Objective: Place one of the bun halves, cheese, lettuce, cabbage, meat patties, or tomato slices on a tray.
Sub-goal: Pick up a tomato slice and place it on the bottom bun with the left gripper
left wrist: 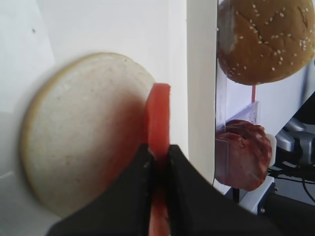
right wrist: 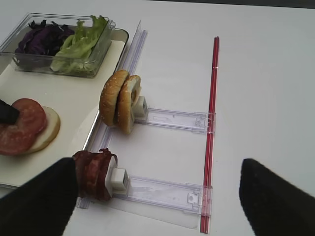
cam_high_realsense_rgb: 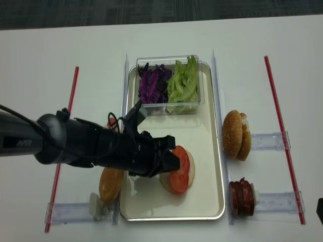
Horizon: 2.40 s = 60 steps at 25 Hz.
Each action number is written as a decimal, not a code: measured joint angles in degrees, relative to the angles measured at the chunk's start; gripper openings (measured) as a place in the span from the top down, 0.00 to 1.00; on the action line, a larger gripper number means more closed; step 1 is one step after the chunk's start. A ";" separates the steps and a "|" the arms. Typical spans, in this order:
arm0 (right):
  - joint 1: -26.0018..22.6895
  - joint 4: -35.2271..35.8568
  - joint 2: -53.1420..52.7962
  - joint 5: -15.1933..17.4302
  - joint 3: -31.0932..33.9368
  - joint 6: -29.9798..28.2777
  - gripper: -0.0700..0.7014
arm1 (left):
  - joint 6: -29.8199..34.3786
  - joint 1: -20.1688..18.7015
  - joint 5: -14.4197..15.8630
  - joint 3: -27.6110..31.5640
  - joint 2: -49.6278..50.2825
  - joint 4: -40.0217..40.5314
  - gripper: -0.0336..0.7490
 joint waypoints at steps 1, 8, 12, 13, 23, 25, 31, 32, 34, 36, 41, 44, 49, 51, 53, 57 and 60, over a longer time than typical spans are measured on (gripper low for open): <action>0.00 0.00 0.00 0.00 0.00 0.00 0.06 | 0.55 0.00 0.26 0.00 -0.01 0.00 0.87; 0.00 0.00 0.00 0.00 0.00 0.00 0.06 | 2.28 0.00 0.60 -0.35 0.11 0.00 0.87; 0.00 0.00 0.00 0.00 0.00 0.00 0.06 | 2.49 0.00 0.60 -0.81 0.11 0.00 0.87; 0.00 0.00 0.00 0.00 0.00 0.00 0.06 | 2.62 0.00 0.60 -0.81 0.11 0.00 0.87; 0.00 0.00 0.00 0.00 0.00 0.00 0.06 | 2.75 0.15 0.16 -1.21 0.11 0.00 0.87; 0.00 0.00 0.00 0.00 0.00 0.00 0.06 | 2.75 0.35 0.16 -1.21 0.11 0.00 0.86; 0.00 0.00 0.00 0.00 0.00 0.00 0.06 | 2.75 0.48 0.27 -1.21 0.11 0.00 0.68; 0.00 0.00 0.00 0.00 0.00 0.00 0.06 | 2.75 0.48 0.51 -1.21 0.11 0.00 0.64; 0.00 0.00 0.00 0.00 0.00 0.00 0.06 | 2.87 0.48 0.76 -1.21 0.11 0.00 0.53; 0.00 0.00 0.00 0.00 0.00 0.00 0.06 | 3.13 0.48 0.97 -1.21 0.11 0.00 0.46; 0.00 0.00 0.00 0.00 0.00 0.00 0.06 | 3.15 0.48 1.02 -1.21 0.11 0.00 0.33; 0.00 0.00 0.00 0.00 0.00 0.00 0.06 | 3.15 0.48 1.26 -1.29 0.11 0.00 0.32; 0.00 0.00 0.00 0.00 0.00 0.00 0.06 | 3.04 0.48 1.26 -1.29 0.11 0.00 0.31; 0.00 0.00 0.00 0.00 0.00 0.00 0.06 | 3.04 0.48 1.26 -1.29 0.11 0.00 0.31; 0.00 0.00 0.00 0.00 0.00 0.00 0.06 | 3.15 0.48 1.26 -1.29 0.11 0.00 0.31; 0.00 0.00 0.00 0.00 0.00 0.00 0.06 | 3.35 0.48 0.27 -1.29 -0.63 0.00 0.31; 0.00 0.00 0.00 0.00 0.00 0.00 0.06 | 3.08 0.48 -0.70 -1.29 -1.69 0.12 0.31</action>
